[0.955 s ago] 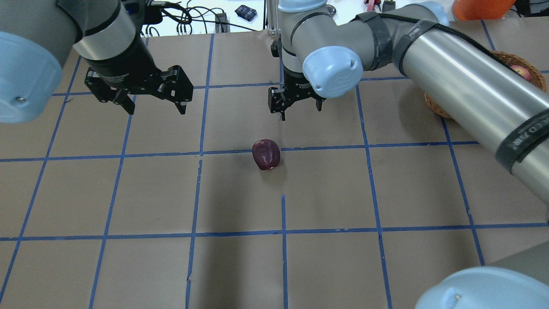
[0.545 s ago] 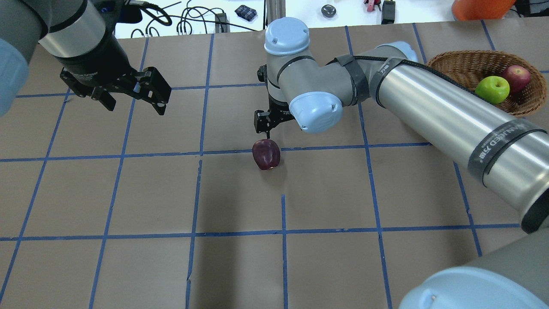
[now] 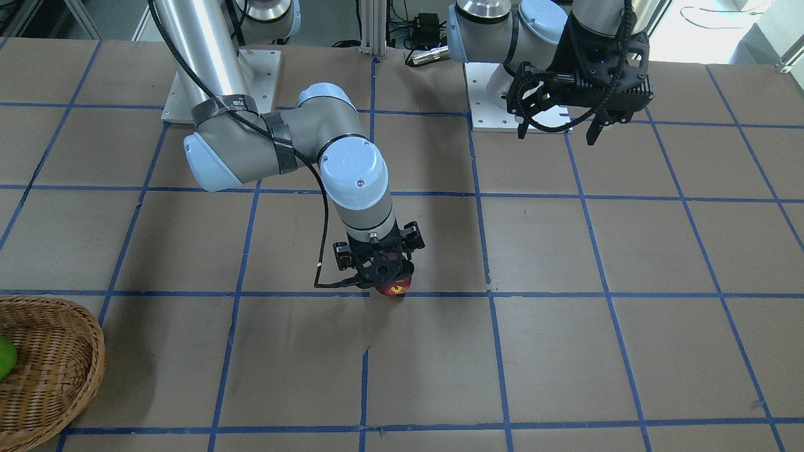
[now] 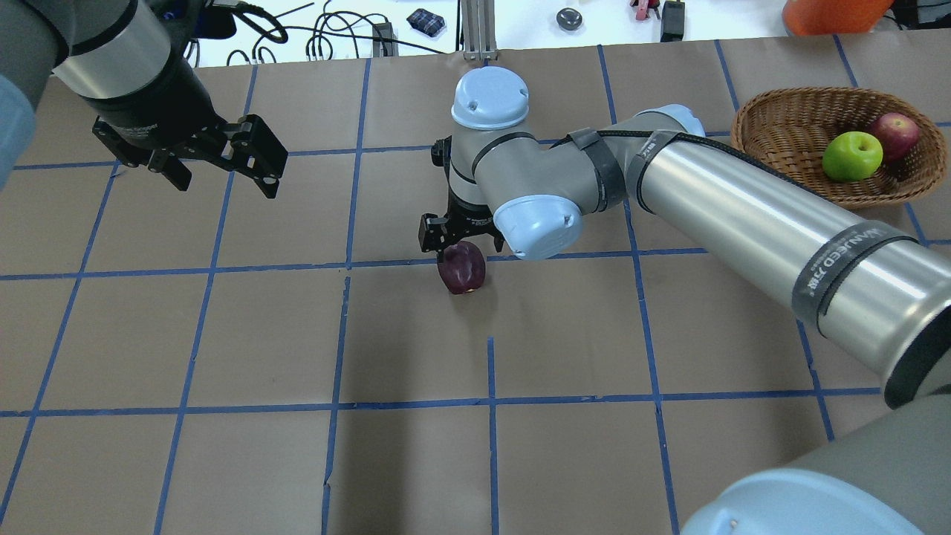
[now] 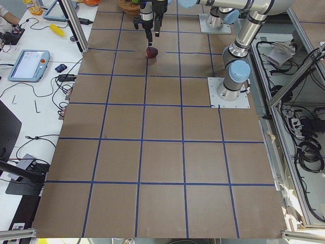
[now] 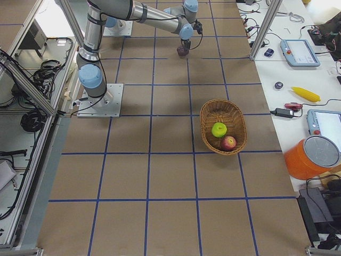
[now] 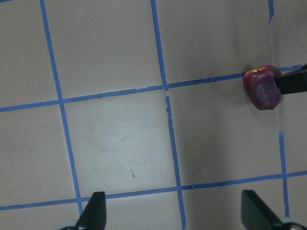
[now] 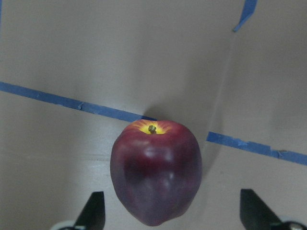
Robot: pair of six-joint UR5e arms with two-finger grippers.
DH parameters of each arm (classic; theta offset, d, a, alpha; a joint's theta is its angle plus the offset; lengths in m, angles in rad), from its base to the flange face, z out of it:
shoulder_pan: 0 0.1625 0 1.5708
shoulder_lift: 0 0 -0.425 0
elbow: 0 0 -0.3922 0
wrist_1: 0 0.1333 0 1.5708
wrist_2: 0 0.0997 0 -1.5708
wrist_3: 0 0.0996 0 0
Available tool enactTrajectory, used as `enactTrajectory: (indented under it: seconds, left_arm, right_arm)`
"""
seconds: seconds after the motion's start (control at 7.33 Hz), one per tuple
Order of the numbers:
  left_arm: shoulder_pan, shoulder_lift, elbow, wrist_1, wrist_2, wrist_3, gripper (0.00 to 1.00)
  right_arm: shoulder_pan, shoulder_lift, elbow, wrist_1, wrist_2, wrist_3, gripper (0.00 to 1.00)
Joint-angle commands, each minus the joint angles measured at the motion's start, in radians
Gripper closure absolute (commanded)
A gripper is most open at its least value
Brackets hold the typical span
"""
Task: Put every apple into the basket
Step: 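Lower the right gripper onto the dark red apple and grasp it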
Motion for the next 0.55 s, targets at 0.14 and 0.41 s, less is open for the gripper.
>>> enactTrajectory:
  seconds: [0.14, 0.41]
  left_arm:
    - [0.002, 0.000, 0.003, 0.000, -0.002, 0.000, 0.00]
    - [0.002, 0.000, 0.001, -0.008, -0.003, 0.000, 0.00]
  right_arm:
    - [0.013, 0.086, 0.003, -0.118, 0.002, 0.003, 0.00]
    - [0.013, 0.101, 0.008, -0.118, -0.013, -0.007, 0.05]
